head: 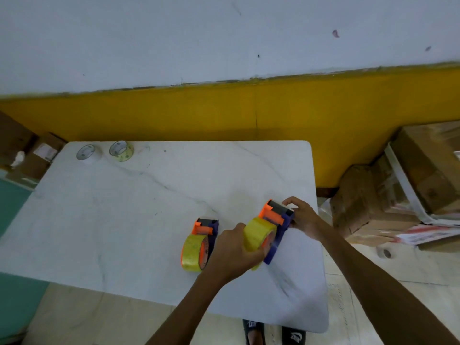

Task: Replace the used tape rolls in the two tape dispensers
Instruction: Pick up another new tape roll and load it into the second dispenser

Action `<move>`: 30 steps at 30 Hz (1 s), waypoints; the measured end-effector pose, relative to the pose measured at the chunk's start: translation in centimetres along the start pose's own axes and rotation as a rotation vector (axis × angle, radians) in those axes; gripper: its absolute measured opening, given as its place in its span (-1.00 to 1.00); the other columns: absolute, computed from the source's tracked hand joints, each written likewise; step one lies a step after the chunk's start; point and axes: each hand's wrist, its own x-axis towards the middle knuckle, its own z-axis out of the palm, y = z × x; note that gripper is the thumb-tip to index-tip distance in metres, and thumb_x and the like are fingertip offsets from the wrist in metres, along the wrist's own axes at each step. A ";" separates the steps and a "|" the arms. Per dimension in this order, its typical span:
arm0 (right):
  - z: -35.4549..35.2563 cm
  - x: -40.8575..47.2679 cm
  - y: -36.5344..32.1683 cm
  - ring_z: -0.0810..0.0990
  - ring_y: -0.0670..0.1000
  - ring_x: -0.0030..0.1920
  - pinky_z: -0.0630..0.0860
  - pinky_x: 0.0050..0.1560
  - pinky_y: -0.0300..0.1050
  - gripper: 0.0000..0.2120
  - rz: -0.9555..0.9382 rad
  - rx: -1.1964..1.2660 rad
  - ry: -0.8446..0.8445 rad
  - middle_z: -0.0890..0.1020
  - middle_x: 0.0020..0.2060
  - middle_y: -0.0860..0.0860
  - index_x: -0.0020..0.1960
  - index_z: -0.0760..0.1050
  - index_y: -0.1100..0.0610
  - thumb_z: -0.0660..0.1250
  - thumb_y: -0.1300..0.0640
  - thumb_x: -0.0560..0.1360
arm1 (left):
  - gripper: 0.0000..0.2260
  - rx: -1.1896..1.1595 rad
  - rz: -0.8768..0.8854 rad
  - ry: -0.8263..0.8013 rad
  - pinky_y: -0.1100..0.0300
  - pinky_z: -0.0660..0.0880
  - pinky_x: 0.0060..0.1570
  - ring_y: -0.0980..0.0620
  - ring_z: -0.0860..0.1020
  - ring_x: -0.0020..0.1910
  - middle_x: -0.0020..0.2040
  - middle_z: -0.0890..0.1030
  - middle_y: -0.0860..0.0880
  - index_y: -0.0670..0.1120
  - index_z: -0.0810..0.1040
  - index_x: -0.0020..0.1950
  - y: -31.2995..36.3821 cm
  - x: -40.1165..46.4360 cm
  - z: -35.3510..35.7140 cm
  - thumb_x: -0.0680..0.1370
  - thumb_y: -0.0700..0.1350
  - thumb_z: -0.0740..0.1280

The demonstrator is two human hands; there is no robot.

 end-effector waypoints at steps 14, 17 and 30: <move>3.6 -3.2 -2.2 0.65 0.15 -0.05 0.50 0.17 0.15 -0.73 0.109 0.372 -0.146 0.69 -0.05 0.16 0.11 0.59 0.16 0.13 0.23 0.60 | -0.64 -0.125 -0.001 0.148 0.36 0.42 -0.43 0.17 0.50 -0.39 -0.35 0.52 0.06 -0.05 0.46 -0.12 2.0 -1.8 -0.7 0.38 0.23 0.37; 5.7 -3.8 -1.3 0.64 0.15 -0.04 0.46 0.21 0.14 -0.72 0.160 0.612 -0.050 0.71 -0.11 0.16 0.07 0.59 0.17 0.10 0.22 0.60 | -0.67 -0.136 -0.051 0.169 0.20 0.51 -0.33 0.11 0.55 -0.34 -0.31 0.55 0.03 -0.06 0.46 -0.12 1.8 -1.3 0.0 0.37 0.17 0.39; 9.6 -5.3 2.8 0.70 0.12 -0.03 0.60 -0.03 0.01 -0.45 0.144 0.756 -0.009 0.71 0.00 0.15 0.20 0.59 0.14 0.06 -0.24 0.57 | -0.55 -0.214 -0.267 0.154 0.16 0.51 -0.38 0.02 0.58 -0.30 -0.24 0.59 -0.02 -0.09 0.47 -0.12 1.9 0.4 3.4 0.23 0.24 0.35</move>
